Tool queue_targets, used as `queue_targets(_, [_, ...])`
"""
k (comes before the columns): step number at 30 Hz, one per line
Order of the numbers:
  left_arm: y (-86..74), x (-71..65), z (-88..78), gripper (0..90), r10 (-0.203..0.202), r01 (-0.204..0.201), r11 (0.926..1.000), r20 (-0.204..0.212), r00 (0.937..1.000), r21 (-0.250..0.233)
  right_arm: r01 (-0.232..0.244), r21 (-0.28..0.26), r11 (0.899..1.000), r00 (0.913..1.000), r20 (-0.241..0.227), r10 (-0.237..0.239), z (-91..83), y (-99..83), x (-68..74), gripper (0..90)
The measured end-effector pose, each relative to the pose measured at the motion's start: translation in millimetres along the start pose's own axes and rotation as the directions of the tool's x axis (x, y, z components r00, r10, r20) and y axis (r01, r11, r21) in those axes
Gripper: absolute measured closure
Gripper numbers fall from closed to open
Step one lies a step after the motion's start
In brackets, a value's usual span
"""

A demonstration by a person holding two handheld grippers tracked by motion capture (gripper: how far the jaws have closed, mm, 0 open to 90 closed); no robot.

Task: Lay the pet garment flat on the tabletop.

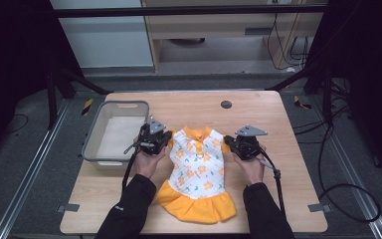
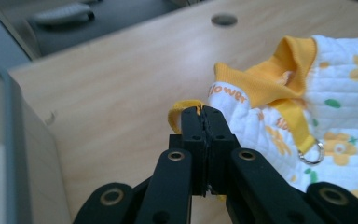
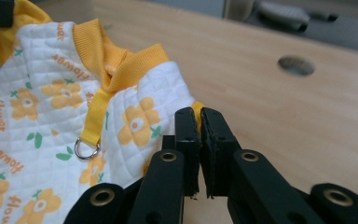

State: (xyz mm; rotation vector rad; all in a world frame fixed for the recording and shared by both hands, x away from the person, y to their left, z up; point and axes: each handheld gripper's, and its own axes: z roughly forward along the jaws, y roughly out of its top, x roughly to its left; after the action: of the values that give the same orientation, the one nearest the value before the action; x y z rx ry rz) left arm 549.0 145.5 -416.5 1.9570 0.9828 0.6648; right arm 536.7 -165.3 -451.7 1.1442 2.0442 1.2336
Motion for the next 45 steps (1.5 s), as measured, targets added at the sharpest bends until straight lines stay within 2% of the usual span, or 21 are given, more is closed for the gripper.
queue_targets(3, [14.7,1.8,2.8,88.2,0.033,-0.034,0.9993,-0.051,0.9982,-0.018,0.033,-0.076,0.997,0.9971,0.071,-0.028,-0.7,13.2,0.3,85.0])
queue_targets(5, [20.5,6.0,10.5,83.6,0.037,-0.039,0.9991,-0.099,0.9943,-0.018,0.056,-0.076,0.996,0.99,0.134,-0.046,3.7,18.7,0.1,79.7])
queue_targets(6, [21.5,7.4,12.4,75.4,0.031,-0.034,0.9993,-0.122,0.992,-0.017,0.064,-0.056,0.996,0.9847,0.166,-0.054,6.8,20.5,-0.3,74.4])
queue_targets(8, [22.3,12.4,12.6,60.0,-0.017,0.013,0.9994,-0.122,0.9923,-0.031,0.091,-0.031,0.995,0.9749,0.207,-0.082,10.4,22.2,-0.9,66.6])
queue_targets(9, [22.0,13.5,10.7,55.6,-0.023,0.018,0.9992,-0.123,0.9921,-0.036,0.099,-0.027,0.995,0.9721,0.216,-0.091,9.8,22.5,-0.5,64.6])
queue_targets(13, [19.5,16.1,-7.9,51.4,-0.019,0.014,0.9987,-0.11,0.9937,-0.05,0.109,-0.037,0.993,0.9803,0.17,-0.101,-1.0,22.9,3.1,62.5])
queue_targets(15, [18.5,15.8,-19.4,51.5,-0.027,0.022,0.9976,-0.079,0.9965,-0.065,0.108,-0.04,0.993,0.985,0.14,-0.101,-8.9,24.3,6.1,61.4])
queue_targets(18, [15.2,10.0,-35.9,53.2,-0.012,0.009,0.9976,-0.039,0.9992,-0.069,0.109,-0.046,0.993,0.9904,0.091,-0.104,-23.0,26.7,12.0,61.9])
queue_targets(22, [4.3,-4.6,-51.9,58.2,0.024,-0.023,0.9982,0.022,0.9995,-0.055,0.097,-0.053,0.994,0.9951,0.026,-0.095,-42.1,24.8,21.9,63.3])
queue_targets(25, [-7.8,-18.7,-54.8,63.3,0.082,-0.081,0.9965,0.051,0.9954,-0.022,0.099,-0.044,0.994,0.9948,-0.018,-0.1,-52.9,18.1,30.1,67.1])
queue_targets(26, [-13.2,-24.1,-52.3,63.7,0.1,-0.1,0.9949,0.059,0.9932,-0.007,0.097,-0.039,0.995,0.9947,-0.03,-0.098,-54.9,15.6,32.3,68.5])
queue_targets(28, [-21.4,-30.3,-44.7,65.2,0.097,-0.098,0.9952,0.075,0.9925,0.006,0.094,-0.027,0.995,0.9937,-0.058,-0.096,-58.5,6.6,37.9,71.1])
queue_targets(31, [-32.7,-39.8,-20.9,66.7,0.117,-0.123,0.9891,0.076,0.9902,0.081,0.084,0.023,0.996,0.9915,-0.101,-0.081,-55.6,-13.0,45.1,74.2])
queue_targets(35, [-42.3,-41.8,5.2,67.8,0.09,-0.102,0.9857,0.088,0.992,0.134,0.075,0.077,0.994,0.9872,-0.147,-0.063,-47.4,-37.2,51.9,76.9])
queue_targets(37, [-46.6,-41.3,13.9,67.7,0.107,-0.118,0.9791,0.077,0.9913,0.166,0.064,0.105,0.992,0.9846,-0.169,-0.046,-43.4,-47.5,54.4,77.8])
queue_targets(38, [-50.4,-39.8,18.5,67.9,0.098,-0.112,0.9761,0.081,0.9919,0.186,0.061,0.122,0.991,0.9831,-0.179,-0.038,-42.0,-50.3,55.9,77.9])
queue_targets(41, [-59.3,-37.4,24.2,68.7,0.093,-0.107,0.9655,0.071,0.9931,0.237,0.103,0.165,0.981,0.9767,-0.203,-0.068,-38.1,-58.3,61.7,77.9])
queue_targets(43, [-65.5,-35.4,25.6,68.9,0.077,-0.094,0.9616,0.076,0.9941,0.258,0.125,0.19,0.974,0.9744,-0.209,-0.084,-35.9,-62.7,64.1,78.0])
queue_targets(45, [-70.4,-34.3,24.4,68.5,0.064,-0.082,0.9646,0.078,0.9949,0.251,0.134,0.213,0.968,0.9734,-0.211,-0.088,-34.7,-66.5,65.0,78.0])
